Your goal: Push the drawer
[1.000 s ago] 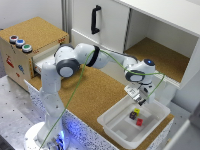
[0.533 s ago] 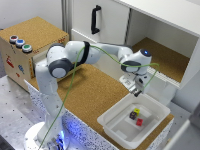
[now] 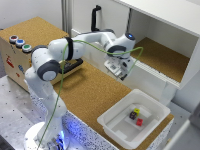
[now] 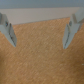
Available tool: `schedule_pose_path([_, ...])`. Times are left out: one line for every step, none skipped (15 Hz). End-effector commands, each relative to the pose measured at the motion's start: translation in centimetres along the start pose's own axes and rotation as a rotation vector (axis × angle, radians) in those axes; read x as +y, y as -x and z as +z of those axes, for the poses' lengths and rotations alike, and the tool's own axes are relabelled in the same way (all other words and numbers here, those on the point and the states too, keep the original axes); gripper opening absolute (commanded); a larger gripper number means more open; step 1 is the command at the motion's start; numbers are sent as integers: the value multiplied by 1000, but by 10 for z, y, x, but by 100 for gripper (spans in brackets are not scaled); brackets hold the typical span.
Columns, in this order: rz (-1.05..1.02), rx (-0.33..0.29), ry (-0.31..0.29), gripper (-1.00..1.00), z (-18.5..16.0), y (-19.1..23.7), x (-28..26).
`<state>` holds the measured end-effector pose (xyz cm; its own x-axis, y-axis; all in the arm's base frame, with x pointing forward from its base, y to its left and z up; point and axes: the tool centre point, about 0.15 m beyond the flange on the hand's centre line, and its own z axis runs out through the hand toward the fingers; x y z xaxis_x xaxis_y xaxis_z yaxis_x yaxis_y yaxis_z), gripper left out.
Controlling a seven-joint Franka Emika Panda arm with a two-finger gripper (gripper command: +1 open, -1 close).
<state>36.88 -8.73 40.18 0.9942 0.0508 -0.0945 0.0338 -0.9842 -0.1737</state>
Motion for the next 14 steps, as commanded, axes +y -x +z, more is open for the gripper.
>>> schedule_pose_path([-36,20,116,100,44,25,-80])
schedule_pose_path([-43,14,116,100,49,27,-89])
schedule_pose_path([-50,8,115,100,54,28,-100])
schedule_pose_path([-62,7,116,100,57,28,-110])
schedule_pose_path([-70,5,115,100,60,28,-120])
schedule_pose_path([-70,3,118,100,64,28,-127])
schedule_pose_path([-76,5,122,-100,70,28,-139])
schedule_pose_path([-71,-5,113,-100,76,28,-147])
schedule_pose_path([-74,-8,126,-100,83,29,-155])
schedule_pose_path([-69,-17,127,-100,92,31,-163])
schedule_pose_path([-64,-24,113,-100,98,31,-168])
schedule_pose_path([-68,-15,125,-100,101,30,-175])
schedule_pose_path([-63,-2,130,-100,105,29,-183])
schedule_pose_path([-48,4,106,-100,108,28,-189])
